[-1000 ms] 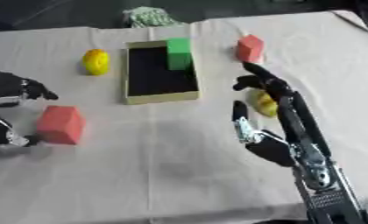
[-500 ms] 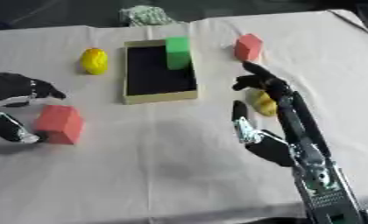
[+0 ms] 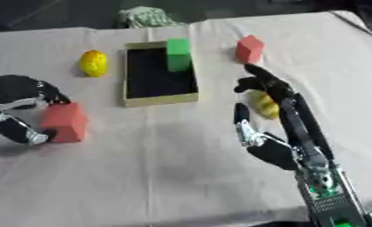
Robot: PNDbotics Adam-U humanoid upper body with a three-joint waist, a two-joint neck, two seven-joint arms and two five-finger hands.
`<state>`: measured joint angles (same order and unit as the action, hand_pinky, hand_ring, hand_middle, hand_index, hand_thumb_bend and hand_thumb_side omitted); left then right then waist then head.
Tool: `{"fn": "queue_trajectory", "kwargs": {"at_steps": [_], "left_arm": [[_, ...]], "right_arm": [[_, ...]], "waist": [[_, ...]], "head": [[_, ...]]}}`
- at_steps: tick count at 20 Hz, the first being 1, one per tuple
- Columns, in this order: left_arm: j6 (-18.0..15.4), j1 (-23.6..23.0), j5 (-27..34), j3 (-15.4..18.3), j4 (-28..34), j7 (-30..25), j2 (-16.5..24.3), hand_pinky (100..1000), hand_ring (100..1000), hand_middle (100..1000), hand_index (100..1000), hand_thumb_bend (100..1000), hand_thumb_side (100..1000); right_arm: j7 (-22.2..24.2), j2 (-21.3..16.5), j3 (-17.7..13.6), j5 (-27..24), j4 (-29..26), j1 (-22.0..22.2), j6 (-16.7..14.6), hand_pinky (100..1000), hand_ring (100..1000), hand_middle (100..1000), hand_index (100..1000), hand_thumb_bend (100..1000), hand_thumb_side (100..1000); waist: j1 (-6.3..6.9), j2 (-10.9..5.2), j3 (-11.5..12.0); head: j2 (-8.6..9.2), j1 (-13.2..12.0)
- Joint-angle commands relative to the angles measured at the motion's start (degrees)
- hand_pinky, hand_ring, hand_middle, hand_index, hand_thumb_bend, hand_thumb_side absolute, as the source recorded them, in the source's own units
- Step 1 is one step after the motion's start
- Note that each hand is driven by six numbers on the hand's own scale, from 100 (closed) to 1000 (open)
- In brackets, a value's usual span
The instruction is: Pick up objects on the table and place them in the box.
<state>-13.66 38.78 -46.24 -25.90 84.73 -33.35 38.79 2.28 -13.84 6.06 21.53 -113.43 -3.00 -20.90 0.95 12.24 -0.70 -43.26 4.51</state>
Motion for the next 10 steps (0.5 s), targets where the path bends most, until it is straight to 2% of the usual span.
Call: {"fn": "queue_trajectory", "kwargs": {"at_steps": [1,6,10], "left_arm": [[0.5,1.3,2.5,1.2,2.9,0.0,1.9,784,687,544,820,187,331],[2.2,3.8,7.1,1.8,7.3,-0.5,2.0,786,690,541,821,149,309],[2.9,6.6,7.6,1.3,7.4,-0.9,0.5,785,692,541,821,150,308]], "right_arm": [[0.1,-0.3,0.0,-0.3,-1.2,-0.4,0.0,812,797,639,939,100,426],[0.3,-0.4,0.2,-0.4,-1.2,-0.3,-0.1,812,797,639,939,100,426],[0.5,-0.3,0.3,-0.7,-1.2,-0.4,-0.1,812,797,639,939,100,426]], "waist": [[0.1,-0.79,0.0],[0.19,-0.99,-0.1],[0.15,-1.04,-0.4]], "head": [[0.39,0.2],[0.35,0.1],[0.51,-0.2]]}}
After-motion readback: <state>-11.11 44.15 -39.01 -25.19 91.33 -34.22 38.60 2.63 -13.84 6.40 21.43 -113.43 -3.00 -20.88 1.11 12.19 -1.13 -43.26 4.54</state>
